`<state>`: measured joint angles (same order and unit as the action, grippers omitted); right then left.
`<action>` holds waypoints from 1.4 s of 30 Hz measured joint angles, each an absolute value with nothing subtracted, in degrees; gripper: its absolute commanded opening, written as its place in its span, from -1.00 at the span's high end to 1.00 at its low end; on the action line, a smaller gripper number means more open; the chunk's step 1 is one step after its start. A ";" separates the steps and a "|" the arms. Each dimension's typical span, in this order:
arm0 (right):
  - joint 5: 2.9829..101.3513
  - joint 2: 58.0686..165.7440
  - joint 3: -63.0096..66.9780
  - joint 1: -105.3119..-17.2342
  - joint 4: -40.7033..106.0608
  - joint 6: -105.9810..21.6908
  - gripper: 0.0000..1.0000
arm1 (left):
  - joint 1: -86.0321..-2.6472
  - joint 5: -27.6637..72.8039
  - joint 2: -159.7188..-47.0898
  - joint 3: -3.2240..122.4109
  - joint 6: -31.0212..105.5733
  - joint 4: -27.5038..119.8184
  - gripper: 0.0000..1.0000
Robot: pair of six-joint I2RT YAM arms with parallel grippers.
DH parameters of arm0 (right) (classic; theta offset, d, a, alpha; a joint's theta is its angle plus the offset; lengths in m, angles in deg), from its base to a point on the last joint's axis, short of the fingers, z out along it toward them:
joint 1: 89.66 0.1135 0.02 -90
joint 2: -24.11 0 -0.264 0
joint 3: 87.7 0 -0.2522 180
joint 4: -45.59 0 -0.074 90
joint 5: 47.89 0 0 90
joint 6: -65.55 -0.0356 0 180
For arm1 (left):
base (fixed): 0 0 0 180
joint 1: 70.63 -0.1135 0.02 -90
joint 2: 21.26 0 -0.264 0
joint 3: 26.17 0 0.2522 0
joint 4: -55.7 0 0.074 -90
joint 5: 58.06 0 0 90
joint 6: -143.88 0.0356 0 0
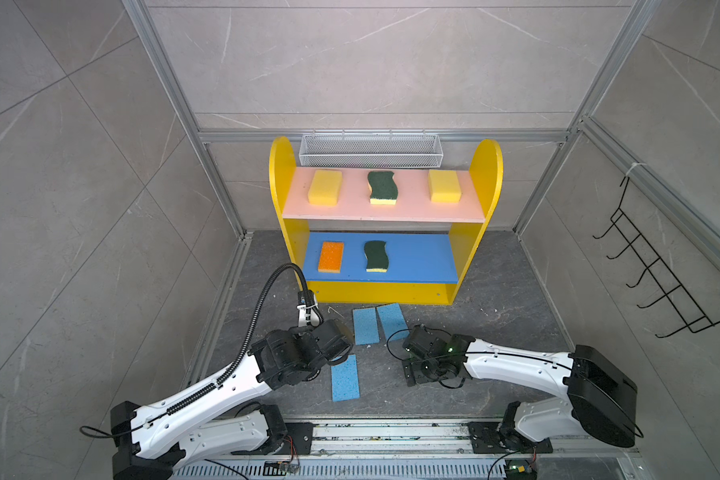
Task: Place and organize the cleaning sponges onto the shelf
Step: 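Lift the green sponge with the right gripper toward the blue shelf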
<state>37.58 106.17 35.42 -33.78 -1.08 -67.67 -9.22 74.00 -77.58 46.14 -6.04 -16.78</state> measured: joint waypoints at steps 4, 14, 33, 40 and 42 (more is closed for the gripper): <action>37.30 108.70 35.42 -33.74 -0.95 -69.07 -0.83 | -9.22 74.05 -77.58 46.14 -6.04 -16.96 -0.40; 34.65 111.46 33.81 -33.71 -0.60 -71.93 -0.84 | -9.22 74.14 -77.58 46.14 -6.06 -17.98 -0.43; 27.70 109.84 35.47 -33.63 -1.56 -76.32 -0.29 | -9.22 75.32 -79.96 46.14 -5.91 -18.07 -0.43; 23.48 103.26 36.10 -33.63 -5.65 -74.92 -0.26 | -9.22 75.36 -80.09 46.14 -5.67 -17.92 -0.43; 21.65 101.31 35.12 -33.63 -7.22 -73.83 -0.26 | -9.22 75.36 -80.09 46.14 -5.62 -17.61 -0.43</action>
